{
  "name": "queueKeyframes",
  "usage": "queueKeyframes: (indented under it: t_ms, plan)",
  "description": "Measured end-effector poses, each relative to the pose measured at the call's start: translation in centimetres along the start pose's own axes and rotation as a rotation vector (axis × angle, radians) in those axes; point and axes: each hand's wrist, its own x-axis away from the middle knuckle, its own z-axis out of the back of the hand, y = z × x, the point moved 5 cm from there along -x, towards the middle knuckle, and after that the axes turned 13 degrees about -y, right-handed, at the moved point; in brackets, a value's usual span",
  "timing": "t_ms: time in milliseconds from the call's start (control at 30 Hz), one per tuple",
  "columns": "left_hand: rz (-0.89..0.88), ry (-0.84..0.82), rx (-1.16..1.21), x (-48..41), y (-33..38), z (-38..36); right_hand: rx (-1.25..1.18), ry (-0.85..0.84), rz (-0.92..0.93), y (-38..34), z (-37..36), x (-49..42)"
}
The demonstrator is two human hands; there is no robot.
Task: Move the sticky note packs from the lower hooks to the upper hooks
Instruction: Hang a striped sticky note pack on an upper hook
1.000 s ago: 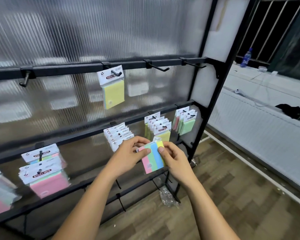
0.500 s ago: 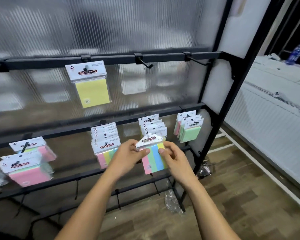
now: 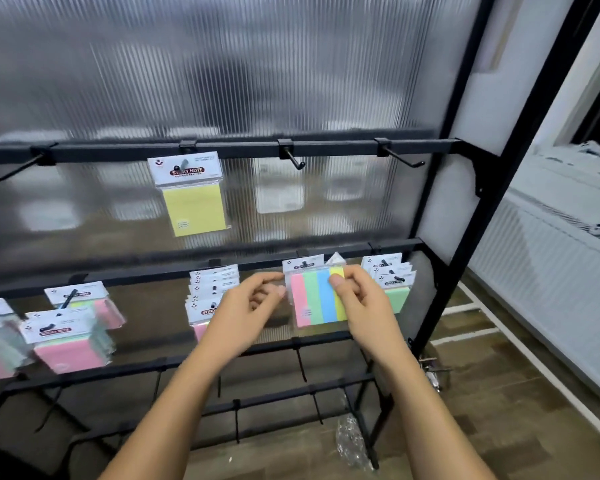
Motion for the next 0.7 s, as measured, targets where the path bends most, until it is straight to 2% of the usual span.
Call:
queueKeyframes:
  t_ms: [300,467,700]
  plan:
    - [-0.037,-0.067,-0.279,-0.6,1.3,1.2,-0.198,-0.014,0.135,-6.4,-0.2,-0.6]
    - [-0.028,-0.077,-0.453,-0.9,0.3,1.5,-0.187,0.012,0.133,-7.6,-0.6,-1.1]
    - [-0.002,-0.112,-0.630,-1.1,-0.3,1.5,-0.203,-0.049,0.174,-9.0,-0.9,-2.8]
